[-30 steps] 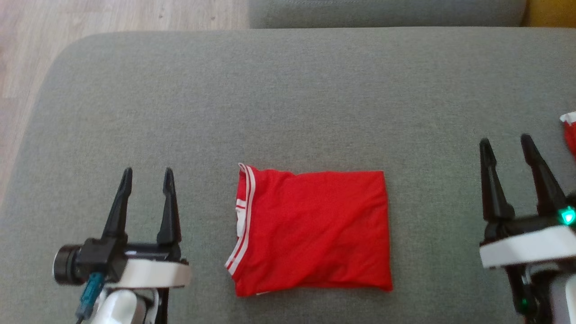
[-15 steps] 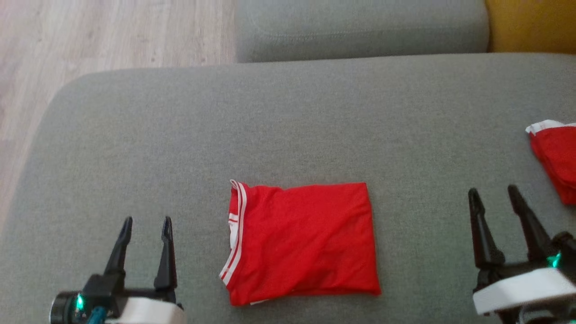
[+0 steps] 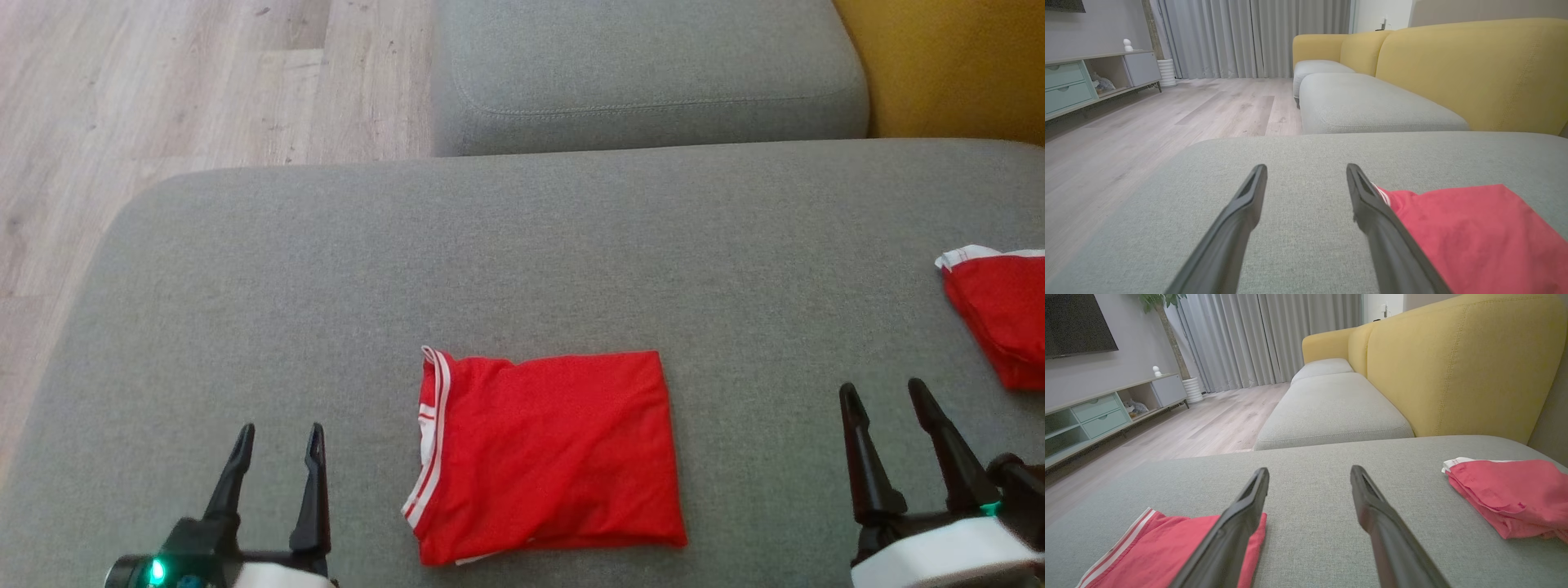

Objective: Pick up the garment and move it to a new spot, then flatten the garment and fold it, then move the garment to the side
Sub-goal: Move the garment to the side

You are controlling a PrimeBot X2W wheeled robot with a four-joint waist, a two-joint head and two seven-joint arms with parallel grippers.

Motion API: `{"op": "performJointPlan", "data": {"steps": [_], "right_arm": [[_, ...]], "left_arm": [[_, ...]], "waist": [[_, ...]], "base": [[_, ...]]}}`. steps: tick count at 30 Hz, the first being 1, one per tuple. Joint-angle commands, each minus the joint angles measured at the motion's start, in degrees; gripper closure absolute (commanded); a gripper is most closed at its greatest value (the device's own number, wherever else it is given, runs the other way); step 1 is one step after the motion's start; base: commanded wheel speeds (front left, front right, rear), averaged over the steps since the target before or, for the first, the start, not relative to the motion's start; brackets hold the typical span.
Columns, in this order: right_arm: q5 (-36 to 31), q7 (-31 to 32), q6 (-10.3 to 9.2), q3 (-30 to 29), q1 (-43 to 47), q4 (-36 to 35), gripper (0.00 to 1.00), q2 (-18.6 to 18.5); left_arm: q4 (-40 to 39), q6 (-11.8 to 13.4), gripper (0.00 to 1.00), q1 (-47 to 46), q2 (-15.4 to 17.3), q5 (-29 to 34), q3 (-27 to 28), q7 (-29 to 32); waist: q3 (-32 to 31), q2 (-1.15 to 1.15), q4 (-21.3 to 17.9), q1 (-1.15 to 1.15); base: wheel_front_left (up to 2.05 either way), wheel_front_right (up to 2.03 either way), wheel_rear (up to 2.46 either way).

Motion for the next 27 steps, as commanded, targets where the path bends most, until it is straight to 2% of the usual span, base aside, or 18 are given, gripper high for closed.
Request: {"op": "performJointPlan", "data": {"steps": [1, 18, 23, 27], "right_arm": [[-0.19, 0.16, -0.04, 1.30, -0.97, -2.03, 0.00, -0.63], [-0.10, 0.82, -0.04, 1.17, -1.61, -1.03, 0.00, -0.98], [0.88, 2.69, -0.04, 2.05, -3.05, 2.96, 0.00, -1.97], [2.50, 2.80, -0.04, 4.41, -4.96, 9.77, 0.00, -2.54]], "left_arm": [[-1.75, 0.53, 0.00, -1.35, 1.18, -0.52, 1.97, 0.12], [-1.59, 0.65, 0.00, -2.51, 1.31, -0.95, 1.79, -0.72], [-1.45, 0.70, 0.00, -4.48, 1.38, -0.14, 1.59, -1.66], [-1.16, 0.33, 0.00, -6.66, 0.92, 0.25, 1.10, -2.36]], "waist": [[-0.09, 0.00, 0.01, 0.01], [0.52, 0.00, 0.76, 0.01], [1.54, 0.00, 2.26, 0.01], [2.95, 0.00, 4.21, 0.01]], "base": [[0.00, 0.00, 0.00], [0.00, 0.00, 0.00], [0.00, 0.00, 0.00], [0.00, 0.00, 0.00]]}}
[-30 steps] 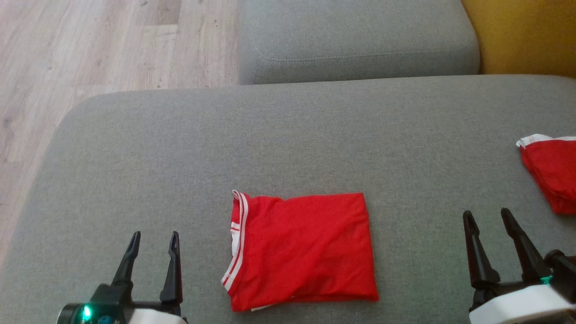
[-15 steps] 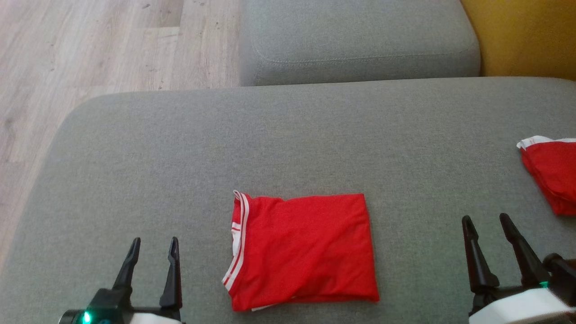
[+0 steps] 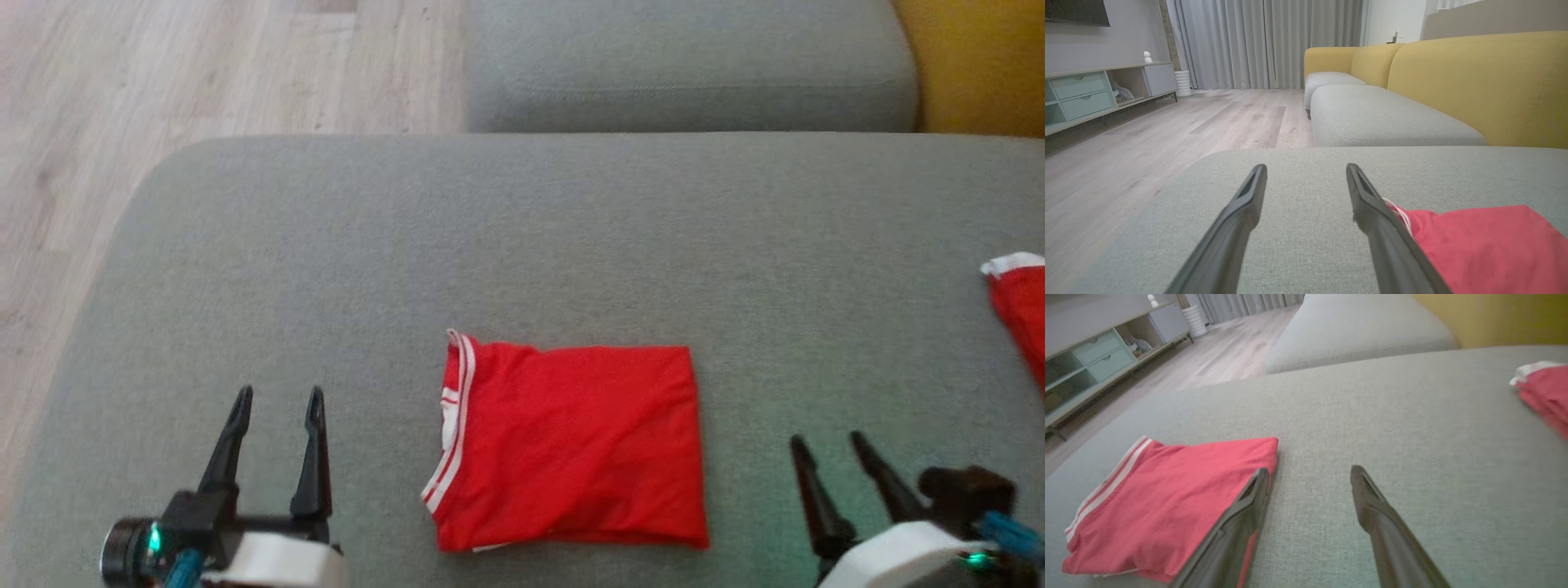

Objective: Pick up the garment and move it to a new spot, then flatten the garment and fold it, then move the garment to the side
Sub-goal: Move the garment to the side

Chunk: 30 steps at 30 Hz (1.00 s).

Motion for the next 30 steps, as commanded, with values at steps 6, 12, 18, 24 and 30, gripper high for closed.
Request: {"op": "performJointPlan", "data": {"steps": [6, 12, 18, 24, 30], "right_arm": [[3.30, -0.95, -0.04, 5.59, -7.77, 8.50, 0.00, -1.42], [5.93, -0.75, -0.04, 9.17, -14.69, 18.74, 0.00, -0.98], [9.00, 4.83, -0.04, 11.13, -17.81, 25.82, 0.00, -0.51], [9.13, 5.04, -0.04, 12.67, -19.46, 22.40, 1.00, -2.29], [5.67, 4.20, -0.04, 11.29, -18.99, 14.86, 1.00, -5.83]], "left_arm": [[-0.56, -1.13, 0.00, -7.62, -0.18, 0.96, 0.42, -1.56], [1.12, -2.08, 0.00, -11.14, -1.82, 1.12, -0.43, -2.99], [2.84, -2.75, 0.00, -13.32, -3.38, 1.29, -0.72, -4.31], [4.04, -2.93, 0.00, -14.03, -4.28, 1.27, -0.08, -4.93], [4.38, -3.04, 0.00, -13.73, -4.33, 1.24, 0.90, -5.15]], "waist": [[3.60, 0.00, 4.11, 0.00], [6.73, 0.00, 6.72, 0.00], [8.29, 0.00, 8.78, 0.00], [9.50, 0.00, 8.41, 0.00], [9.67, 0.00, 3.26, 0.00]], "base": [[0.00, 0.00, 0.00], [0.00, 0.00, 0.00], [0.00, 0.00, 0.00], [0.00, 0.00, 0.00], [0.00, 0.00, 0.00]]}}
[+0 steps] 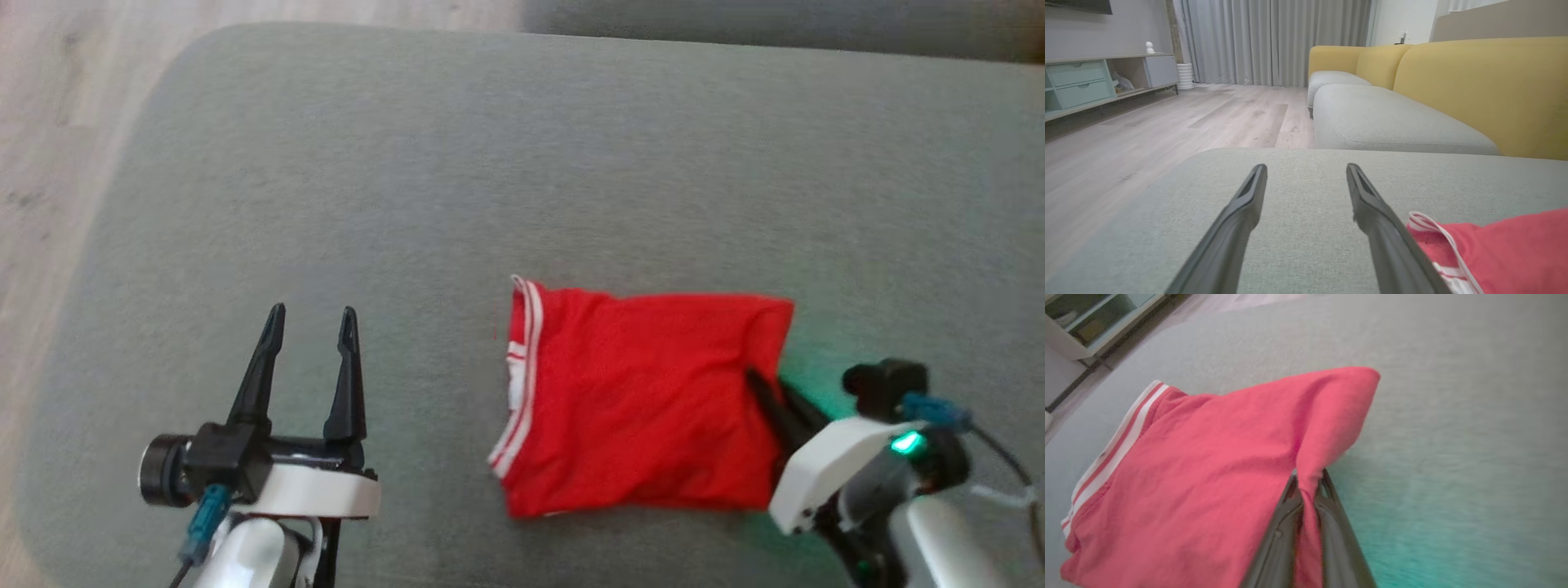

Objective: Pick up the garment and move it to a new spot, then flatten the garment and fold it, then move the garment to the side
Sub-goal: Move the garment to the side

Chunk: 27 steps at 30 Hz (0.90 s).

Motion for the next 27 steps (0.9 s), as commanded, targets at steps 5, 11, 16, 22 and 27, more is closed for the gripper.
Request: {"op": "performJointPlan", "data": {"steps": [5, 11, 16, 22, 27], "right_arm": [[-3.49, 0.88, -0.04, -0.74, -1.16, -8.00, 1.00, -5.27], [-4.85, 2.41, -0.04, -4.15, -5.34, -12.56, 1.00, -11.70], [-4.79, 2.23, -0.04, -5.65, -11.18, -11.57, 1.00, -16.29], [-6.00, 1.74, -0.04, -11.19, -15.84, -8.56, 1.00, -20.24], [-8.06, -0.03, -0.04, -19.51, -19.77, -3.16, 1.00, -23.08]], "left_arm": [[-2.57, 0.18, 0.00, -2.09, 1.20, 0.86, 3.27, -0.65], [-5.16, -0.05, 0.00, -3.19, 2.73, 1.87, 3.46, -0.55], [-6.84, -0.61, 0.00, -5.35, 3.46, 2.71, 2.61, 0.45], [-7.16, -1.82, 0.00, -8.79, 3.45, 3.69, 0.92, 1.40], [-7.10, -2.86, 0.00, -12.32, 3.09, 4.70, -0.65, 1.85]], "waist": [[0.95, 0.00, -9.68, -0.01], [3.94, 0.00, -19.88, -0.01], [6.76, 0.00, -23.93, -0.01], [9.71, 0.00, -24.19, -0.01], [12.73, 0.00, -22.81, -0.01]], "base": [[0.00, 0.00, 0.00], [0.00, 0.00, 0.00], [0.00, 0.00, 0.00], [0.00, 0.00, 0.00], [0.00, 0.00, 0.00]]}}
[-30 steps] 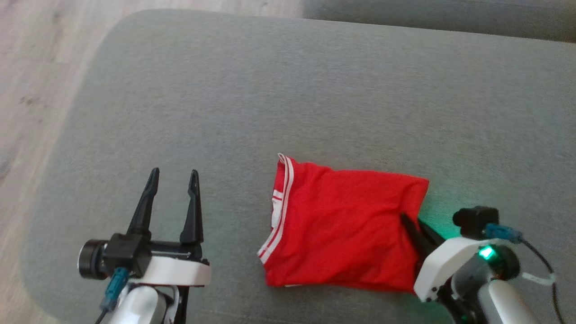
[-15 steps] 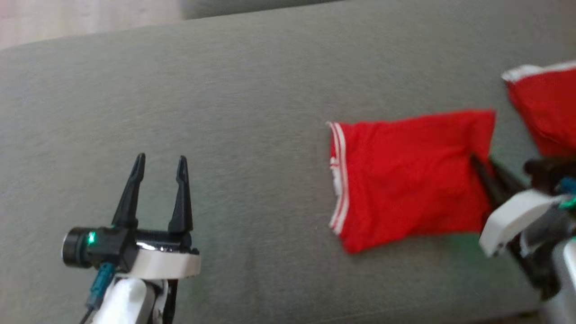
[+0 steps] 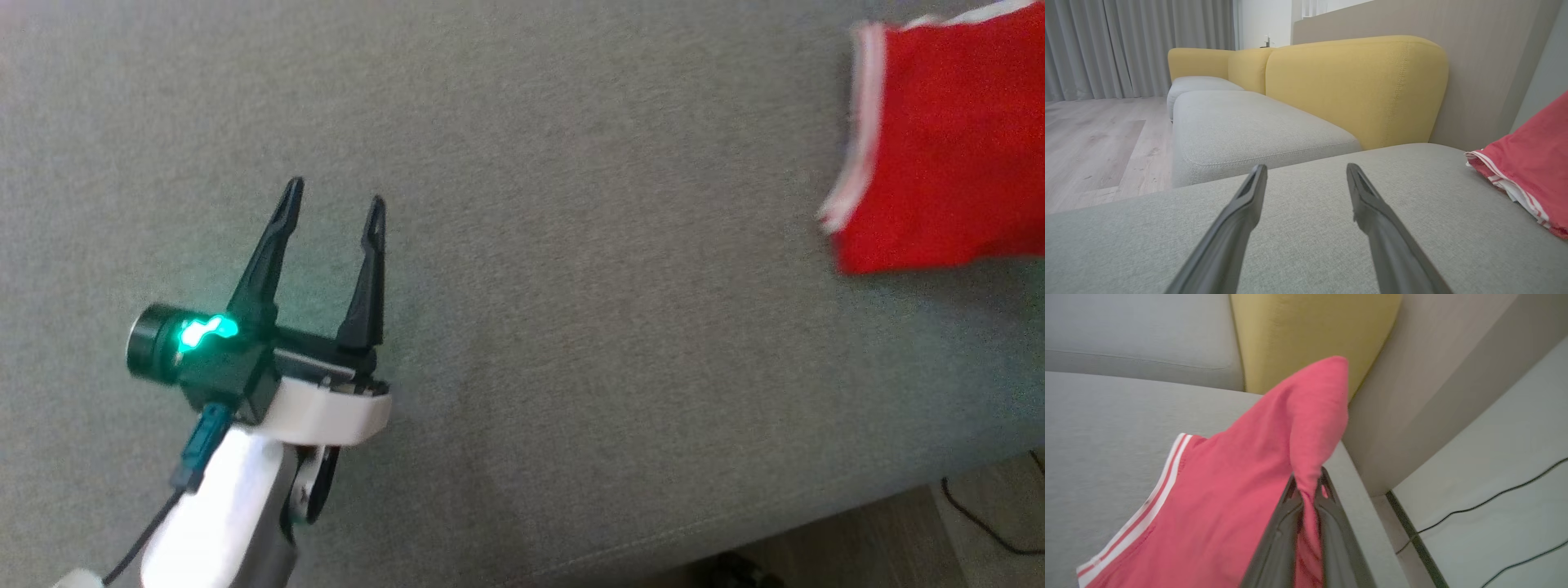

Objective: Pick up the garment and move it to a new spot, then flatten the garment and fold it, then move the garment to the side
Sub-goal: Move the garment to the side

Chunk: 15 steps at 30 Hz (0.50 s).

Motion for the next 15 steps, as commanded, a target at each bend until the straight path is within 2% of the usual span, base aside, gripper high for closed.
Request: {"op": "performJointPlan", "data": {"steps": [1, 6, 7, 8, 9, 15], "right_arm": [[-0.88, -1.47, -0.04, -1.64, -2.29, -0.77, 1.00, -3.10], [-4.88, -4.57, -0.04, -7.60, -7.53, 5.09, 1.00, -4.21], [-5.94, -5.46, -0.04, -9.09, -8.47, 6.19, 0.75, -4.21], [-7.20, -6.21, -0.04, -10.77, -9.22, 7.28, 0.19, -4.06], [-8.67, -6.63, -0.04, -12.83, -9.80, 8.43, 0.00, -3.69], [-16.42, -9.50, -0.04, -22.81, -10.48, 11.67, 0.00, 1.21]], "left_arm": [[-1.86, -0.39, 0.00, -2.58, 0.66, 0.69, 1.29, 0.20], [-1.98, -1.26, 0.00, -5.62, 0.64, 1.39, 0.39, 0.42], [-1.96, -1.43, 0.00, -6.15, 0.61, 1.43, 0.28, 0.39], [-1.92, -1.57, 0.00, -6.66, 0.55, 1.47, 0.17, 0.34], [-1.86, -1.65, 0.00, -7.11, 0.46, 1.52, 0.08, 0.27], [-1.01, -1.72, 0.00, -8.30, 0.05, 1.35, 0.10, -0.51]], "waist": [[1.93, 0.00, 1.14, -0.01], [5.49, 0.00, 3.17, -0.01], [6.10, 0.00, 3.68, -0.01], [6.66, 0.00, 4.17, -0.01], [7.17, 0.00, 4.62, -0.01], [8.07, 0.00, 6.20, -0.01]], "base": [[0.00, 0.00, 0.00], [0.00, 0.00, 0.00], [0.00, 0.00, 0.00], [0.00, 0.00, 0.00], [0.00, 0.00, 0.00], [0.00, 0.00, 0.00]]}}
